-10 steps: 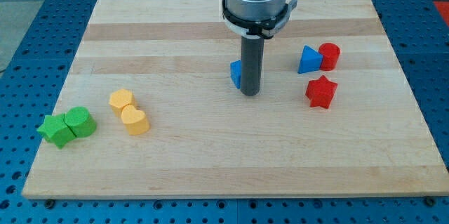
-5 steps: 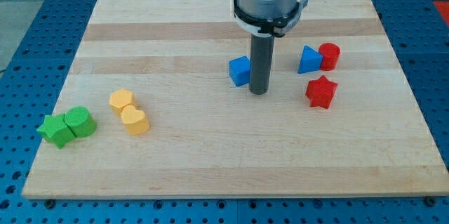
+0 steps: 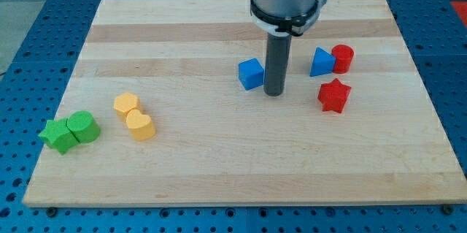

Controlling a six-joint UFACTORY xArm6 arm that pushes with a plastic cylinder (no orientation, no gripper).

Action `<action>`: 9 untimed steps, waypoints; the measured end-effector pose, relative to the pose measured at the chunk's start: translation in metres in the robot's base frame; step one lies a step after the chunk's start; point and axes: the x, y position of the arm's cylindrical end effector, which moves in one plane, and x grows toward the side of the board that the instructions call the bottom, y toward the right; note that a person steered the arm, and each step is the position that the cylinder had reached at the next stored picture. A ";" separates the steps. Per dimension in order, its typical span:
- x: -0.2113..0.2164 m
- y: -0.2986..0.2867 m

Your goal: Push the blue cube a bit up and right

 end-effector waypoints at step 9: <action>-0.020 -0.083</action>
